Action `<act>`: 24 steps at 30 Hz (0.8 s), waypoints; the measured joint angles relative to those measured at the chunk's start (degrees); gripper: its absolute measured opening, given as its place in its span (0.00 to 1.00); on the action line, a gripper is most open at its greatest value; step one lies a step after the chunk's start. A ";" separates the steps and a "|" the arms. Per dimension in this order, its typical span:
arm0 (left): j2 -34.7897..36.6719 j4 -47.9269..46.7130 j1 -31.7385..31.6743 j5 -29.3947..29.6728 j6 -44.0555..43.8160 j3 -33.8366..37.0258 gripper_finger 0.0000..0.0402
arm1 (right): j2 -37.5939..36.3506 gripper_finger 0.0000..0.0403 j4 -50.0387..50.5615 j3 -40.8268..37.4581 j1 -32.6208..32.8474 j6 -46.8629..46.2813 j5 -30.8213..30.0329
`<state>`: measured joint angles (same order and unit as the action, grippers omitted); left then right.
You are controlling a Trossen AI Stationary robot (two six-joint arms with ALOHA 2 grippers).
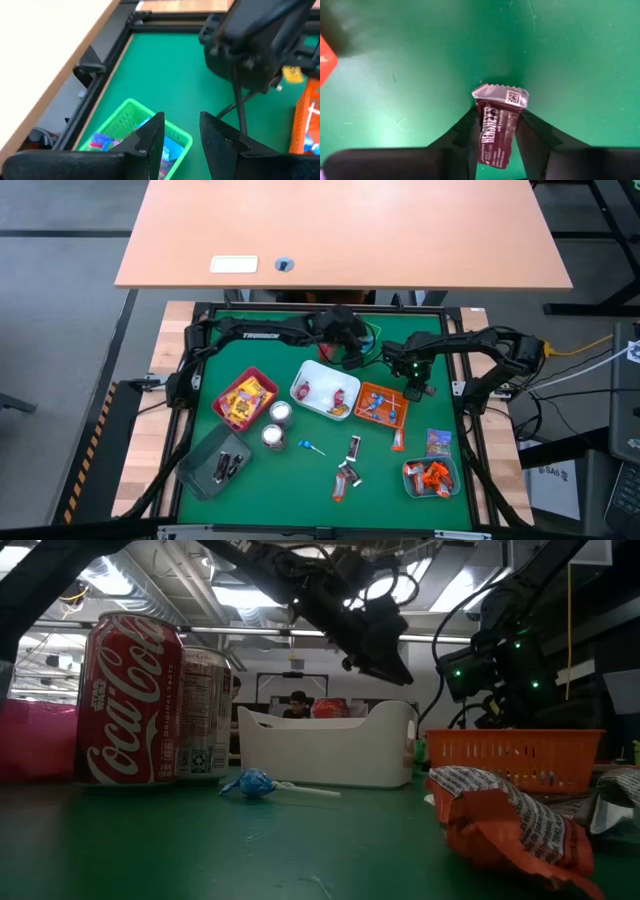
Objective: Sort candy
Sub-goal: Put the brown chocolate bar into the black bin
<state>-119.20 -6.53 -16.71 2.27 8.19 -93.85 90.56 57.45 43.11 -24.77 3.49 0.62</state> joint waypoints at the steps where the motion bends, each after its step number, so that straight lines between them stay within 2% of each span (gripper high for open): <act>1: 0.40 0.14 0.02 0.00 0.01 -0.08 0.28 | 0.00 0.26 0.08 0.01 0.00 0.00 0.00; 5: 2.34 -0.53 0.29 0.17 0.01 -0.08 0.28 | 0.07 0.23 1.30 0.40 0.00 0.00 0.00; 13: 6.43 -2.49 1.15 0.15 0.01 -0.08 0.28 | 0.04 0.24 3.76 3.03 0.02 0.12 1.97; 24: 15.37 -16.04 3.96 0.21 -0.18 -0.06 0.28 | -5.18 0.23 6.76 10.74 0.00 3.13 1.96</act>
<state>-103.84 -22.57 -12.76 2.48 8.02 -93.91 85.38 64.21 53.86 -24.77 6.61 2.58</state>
